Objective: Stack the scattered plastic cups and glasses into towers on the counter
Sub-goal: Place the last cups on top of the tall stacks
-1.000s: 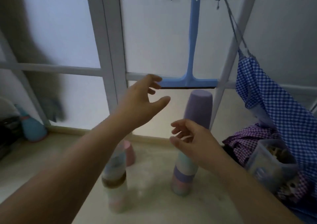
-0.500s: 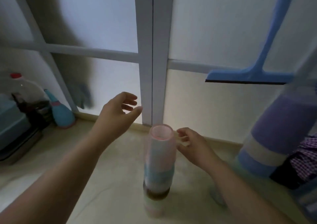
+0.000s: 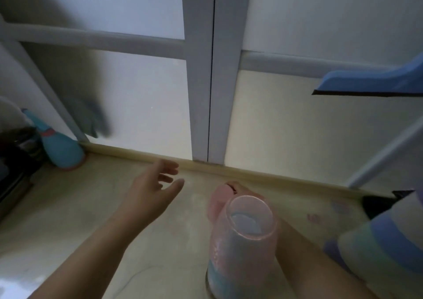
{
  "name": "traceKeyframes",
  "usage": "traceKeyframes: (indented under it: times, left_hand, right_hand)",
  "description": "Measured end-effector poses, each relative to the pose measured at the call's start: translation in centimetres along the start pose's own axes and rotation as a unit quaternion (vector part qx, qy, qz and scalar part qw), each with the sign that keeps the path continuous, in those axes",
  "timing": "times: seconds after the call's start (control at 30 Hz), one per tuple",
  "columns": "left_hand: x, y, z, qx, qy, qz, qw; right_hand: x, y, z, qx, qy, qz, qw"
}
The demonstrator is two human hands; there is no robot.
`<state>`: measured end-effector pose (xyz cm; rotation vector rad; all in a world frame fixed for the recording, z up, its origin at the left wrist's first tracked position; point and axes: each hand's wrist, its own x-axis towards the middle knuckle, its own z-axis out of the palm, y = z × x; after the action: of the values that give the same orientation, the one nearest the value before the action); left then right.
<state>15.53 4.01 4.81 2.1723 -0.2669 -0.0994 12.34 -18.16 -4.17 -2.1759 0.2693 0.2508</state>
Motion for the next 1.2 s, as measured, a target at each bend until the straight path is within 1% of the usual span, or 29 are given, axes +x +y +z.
traceKeyframes:
  times: [0.13, 0.2, 0.23, 0.3, 0.4, 0.53, 0.7, 0.8, 0.9, 1.0, 1.07, 1.2]
  left_hand:
    - [-0.3, 0.5, -0.2, -0.006, 0.001, 0.012, 1.0]
    - [-0.4, 1.4, -0.8, -0.008, 0.0, 0.025, 1.0]
    - [-0.5, 2.0, -1.1, -0.006, 0.0, 0.035, 0.999]
    - [-0.7, 3.7, -1.8, -0.009, 0.005, 0.056, 0.998]
    - [-1.1, 7.3, -3.0, -0.019, 0.024, 0.098, 0.995]
    - [-2.3, 12.7, -4.3, -0.024, 0.03, 0.166, 0.985]
    - [-4.9, 18.8, -4.7, -0.039, 0.024, 0.235, 0.971]
    - [-6.4, 21.8, -4.4, -0.062, 0.007, 0.266, 0.962]
    - [-7.6, 24.1, -3.4, -0.076, -0.01, 0.287, 0.955]
    - [-8.5, 25.4, -2.1, -0.075, -0.02, 0.299, 0.951]
    - [-9.0, 25.6, -1.2, -0.076, -0.024, 0.3, 0.951]
    - [-9.5, 25.5, 0.0, -0.075, -0.023, 0.297, 0.952]
  right_hand:
    - [-1.6, -1.5, -1.1, 0.064, 0.01, 0.019, 0.998]
    - [-2.6, -2.9, -2.5, 0.116, 0.03, 0.009, 0.993]
    - [-3.1, -3.6, -3.3, 0.119, 0.038, -0.004, 0.992]
    - [-4.4, -5.3, -5.0, 0.099, 0.061, -0.034, 0.993]
    - [-6.8, -8.2, -8.1, 0.061, 0.12, -0.072, 0.988]
    - [-11.0, -12.5, -12.0, 0.048, 0.17, -0.123, 0.977]
    - [-18.0, -17.1, -17.4, 0.031, 0.227, -0.18, 0.957]
    - [-22.3, -18.5, -21.5, 0.017, 0.297, -0.192, 0.935]
    - [-25.9, -18.4, -25.4, -0.013, 0.373, -0.189, 0.908]
    - [-27.5, -16.5, -28.3, -0.043, 0.419, -0.151, 0.894]
    - [-27.3, -14.4, -29.0, -0.043, 0.421, -0.119, 0.898]
    - [-25.9, -10.6, -27.8, -0.03, 0.368, -0.065, 0.927]
